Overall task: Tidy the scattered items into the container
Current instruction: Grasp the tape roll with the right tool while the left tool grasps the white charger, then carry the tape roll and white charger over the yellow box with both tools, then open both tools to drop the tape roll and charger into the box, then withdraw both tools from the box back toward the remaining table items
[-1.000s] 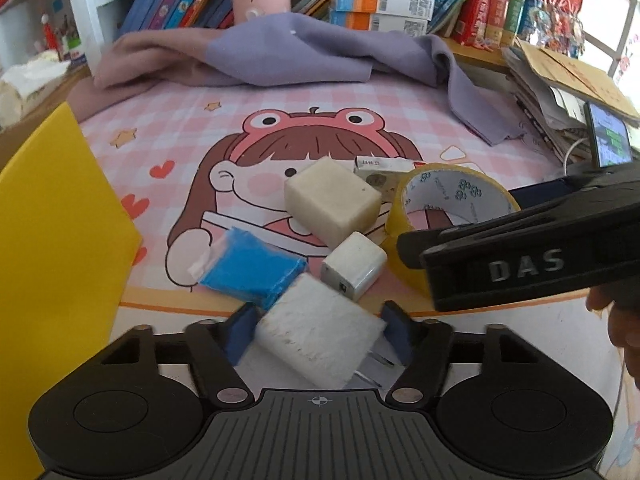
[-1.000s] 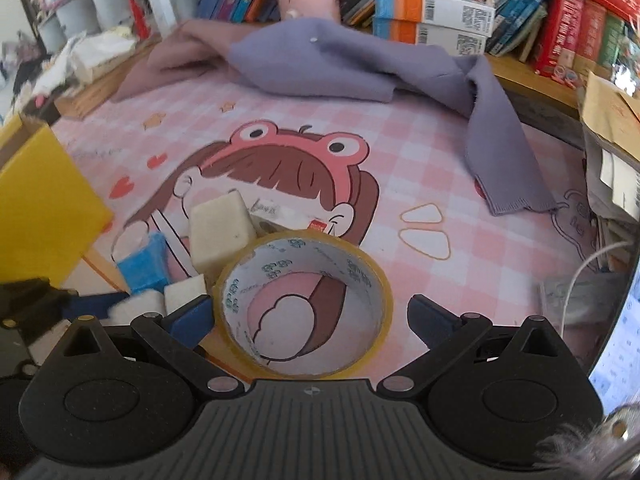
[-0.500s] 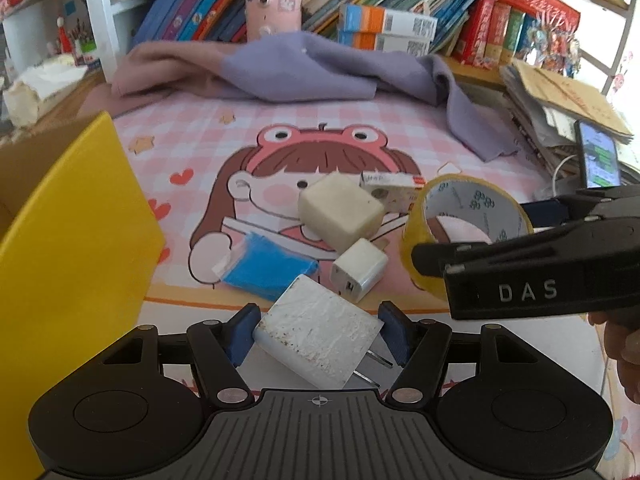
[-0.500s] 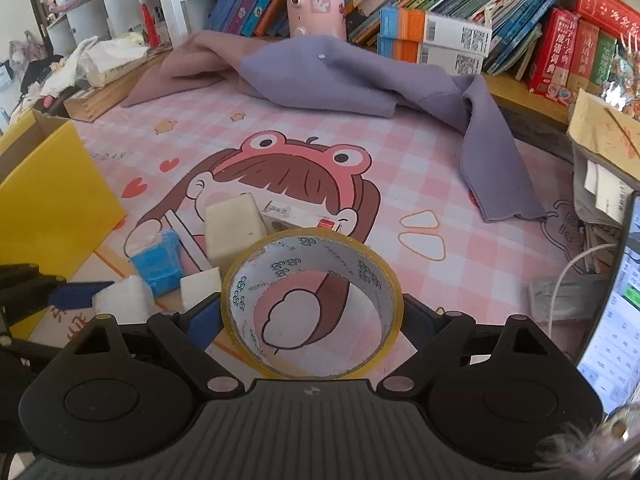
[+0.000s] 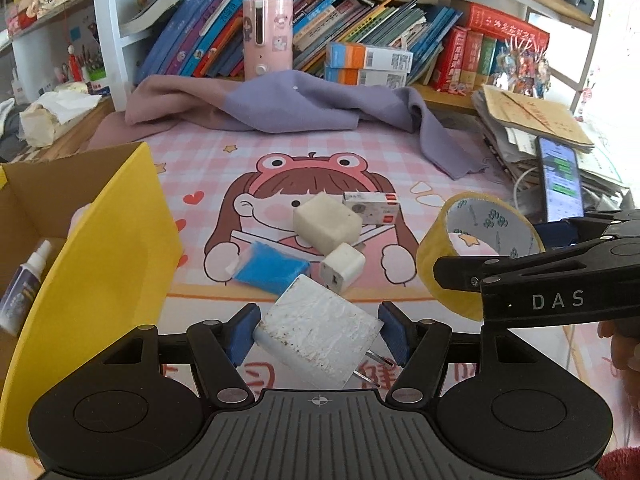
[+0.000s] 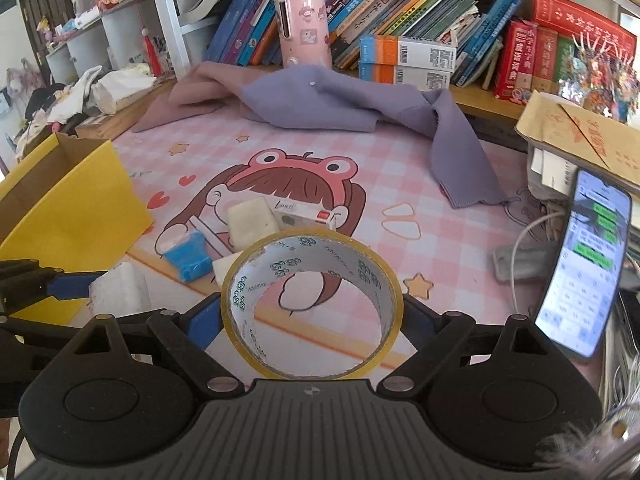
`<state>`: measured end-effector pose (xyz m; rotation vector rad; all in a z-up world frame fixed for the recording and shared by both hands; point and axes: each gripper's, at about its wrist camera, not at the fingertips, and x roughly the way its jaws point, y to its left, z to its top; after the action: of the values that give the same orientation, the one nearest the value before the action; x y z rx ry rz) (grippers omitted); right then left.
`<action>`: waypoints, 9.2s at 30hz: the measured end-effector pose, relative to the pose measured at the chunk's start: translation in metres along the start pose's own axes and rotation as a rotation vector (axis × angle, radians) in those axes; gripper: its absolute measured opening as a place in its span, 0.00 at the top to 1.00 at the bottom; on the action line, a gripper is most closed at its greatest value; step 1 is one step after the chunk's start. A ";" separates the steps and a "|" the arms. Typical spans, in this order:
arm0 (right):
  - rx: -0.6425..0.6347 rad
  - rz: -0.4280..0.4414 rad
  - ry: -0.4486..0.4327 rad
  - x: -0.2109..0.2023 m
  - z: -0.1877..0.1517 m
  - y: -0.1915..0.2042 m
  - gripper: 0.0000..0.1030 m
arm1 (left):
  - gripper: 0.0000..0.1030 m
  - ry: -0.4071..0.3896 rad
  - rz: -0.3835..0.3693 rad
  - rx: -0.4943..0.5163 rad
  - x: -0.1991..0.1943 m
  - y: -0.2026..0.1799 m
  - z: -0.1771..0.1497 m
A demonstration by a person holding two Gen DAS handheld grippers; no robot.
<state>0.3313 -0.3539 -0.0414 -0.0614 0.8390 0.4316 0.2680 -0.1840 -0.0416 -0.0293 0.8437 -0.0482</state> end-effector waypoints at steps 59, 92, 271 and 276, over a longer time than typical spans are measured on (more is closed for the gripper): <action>0.003 -0.202 -0.069 -0.119 -0.128 0.256 0.13 | 0.37 -0.137 -0.156 0.088 -0.187 0.160 -0.142; -0.310 0.000 -0.120 -0.073 -0.075 0.357 0.13 | 0.37 -0.216 0.061 -0.130 -0.213 0.260 -0.142; 0.017 -0.422 -0.007 -0.117 -0.144 0.227 0.04 | 0.07 0.097 -0.147 0.176 -0.127 0.124 -0.123; 0.050 -0.448 0.002 -0.114 -0.144 0.204 0.04 | 0.07 0.113 -0.184 0.222 -0.115 0.102 -0.118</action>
<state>0.0819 -0.2395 -0.0309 -0.1996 0.8098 -0.0108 0.1060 -0.0764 -0.0388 0.1058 0.9427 -0.3189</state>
